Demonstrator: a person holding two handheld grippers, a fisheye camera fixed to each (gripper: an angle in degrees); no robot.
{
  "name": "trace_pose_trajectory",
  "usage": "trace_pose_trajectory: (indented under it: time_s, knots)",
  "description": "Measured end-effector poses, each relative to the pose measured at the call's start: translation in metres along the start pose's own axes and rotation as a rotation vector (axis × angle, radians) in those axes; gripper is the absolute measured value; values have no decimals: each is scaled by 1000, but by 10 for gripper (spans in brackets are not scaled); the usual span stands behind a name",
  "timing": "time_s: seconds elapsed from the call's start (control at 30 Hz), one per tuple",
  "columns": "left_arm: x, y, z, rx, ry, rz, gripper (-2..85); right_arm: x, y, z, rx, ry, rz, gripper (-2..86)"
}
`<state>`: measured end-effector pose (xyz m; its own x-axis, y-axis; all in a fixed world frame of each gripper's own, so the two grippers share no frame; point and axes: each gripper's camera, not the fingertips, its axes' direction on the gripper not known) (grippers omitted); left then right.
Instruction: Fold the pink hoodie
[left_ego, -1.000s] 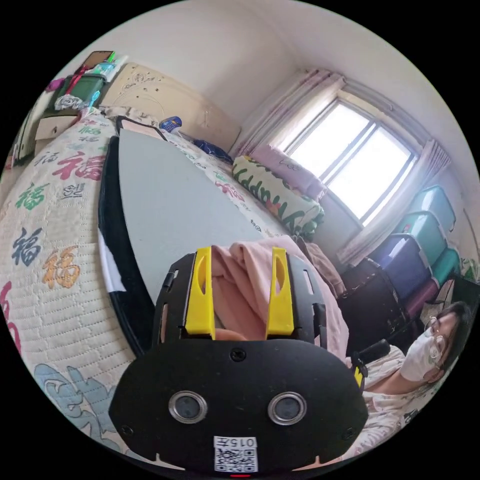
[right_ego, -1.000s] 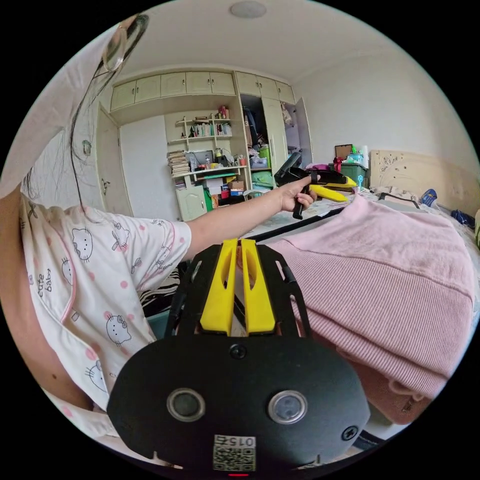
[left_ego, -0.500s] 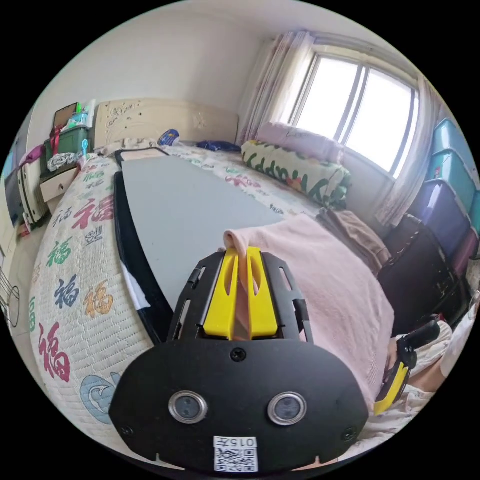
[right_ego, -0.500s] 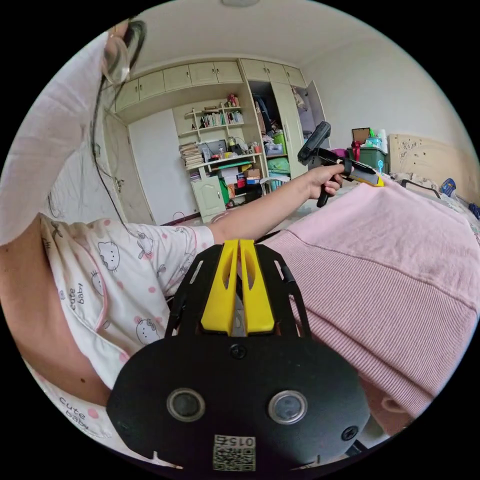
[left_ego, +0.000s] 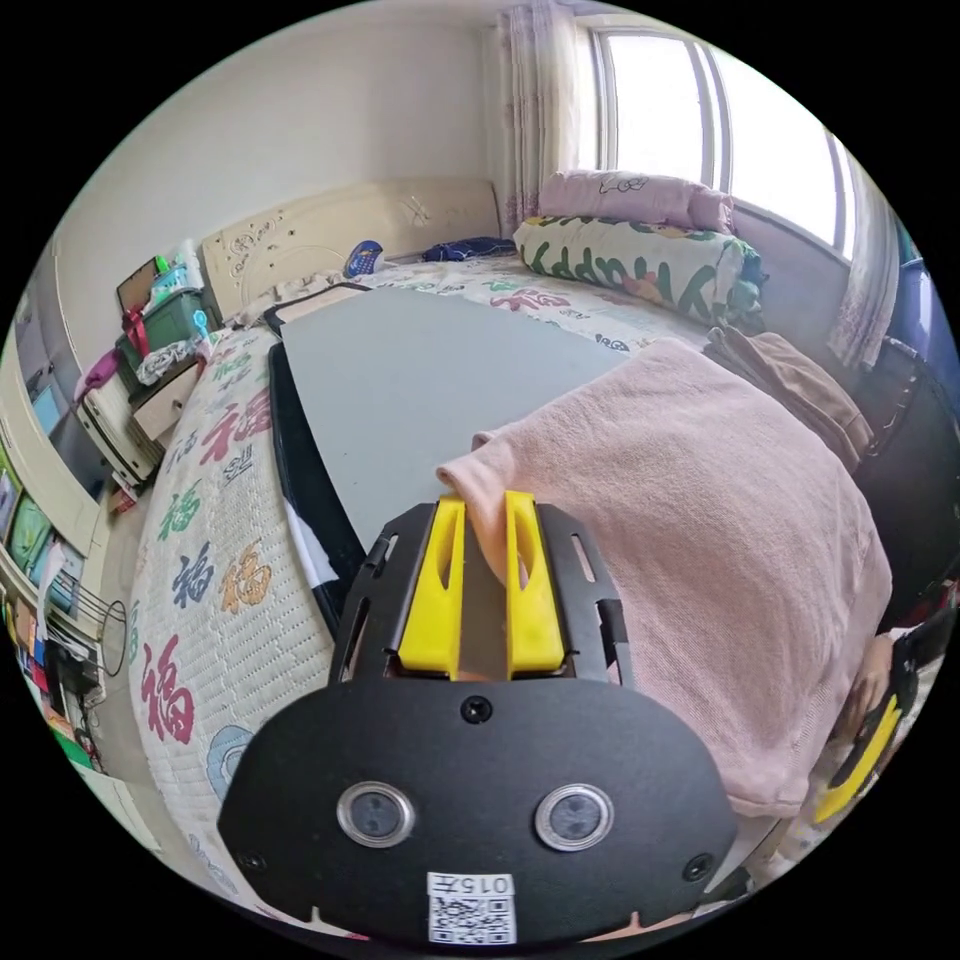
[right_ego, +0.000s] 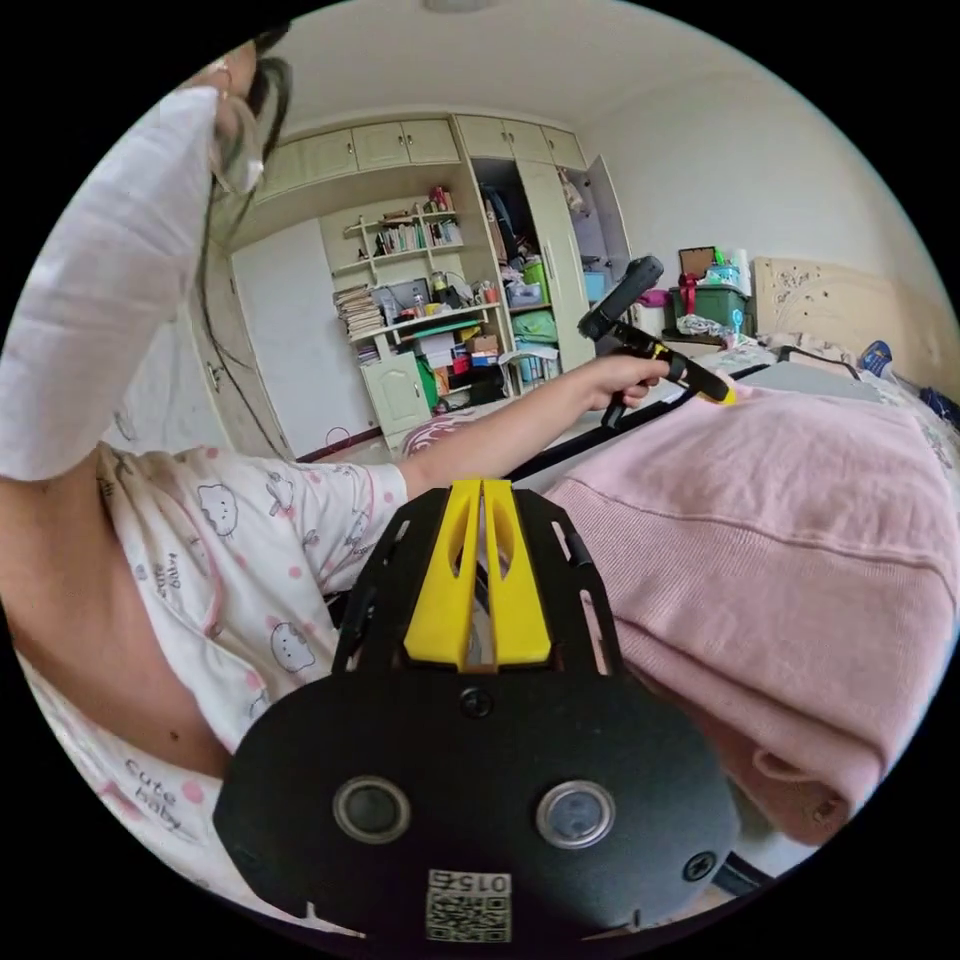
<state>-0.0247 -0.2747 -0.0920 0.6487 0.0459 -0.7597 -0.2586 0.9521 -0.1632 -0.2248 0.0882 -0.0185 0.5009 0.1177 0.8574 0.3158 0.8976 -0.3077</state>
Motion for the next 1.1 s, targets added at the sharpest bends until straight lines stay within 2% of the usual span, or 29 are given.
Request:
trace_pose_trajectory:
  time_s: [0.03,0.17,0.2,0.3,0.5,0.67,0.87,0.93,1.0,1.1]
  knots:
    - [0,-1,0,-1,1,-2,67,-5,-6,-14,8,29,-14,-4]
    - [-4,-9,-6,1,23,-13,70,-35,-52,-114,105,457,-69,-5]
    - [-6,-12,-8,2,28,-16,70,-34,-65,-128,95,577,-75,-5]
    - [-11,-17,-14,4,39,-29,71,-5,-97,-136,-47,692,49,-5]
    - [-32,-27,-30,11,61,-69,79,7,-122,-114,-312,681,82,-5]
    - [-63,-36,-40,12,116,-149,111,16,-147,-155,-324,514,202,-5]
    - [-118,-41,-49,10,291,-298,133,10,-220,-201,-406,477,229,2]
    - [-139,-39,-48,34,426,-356,143,18,-242,-232,-335,437,288,11]
    - [-163,-37,-47,42,533,-411,160,40,-268,-281,-184,353,349,58]
    - [-182,-38,-54,34,502,-433,167,100,-289,-321,-98,249,539,116]
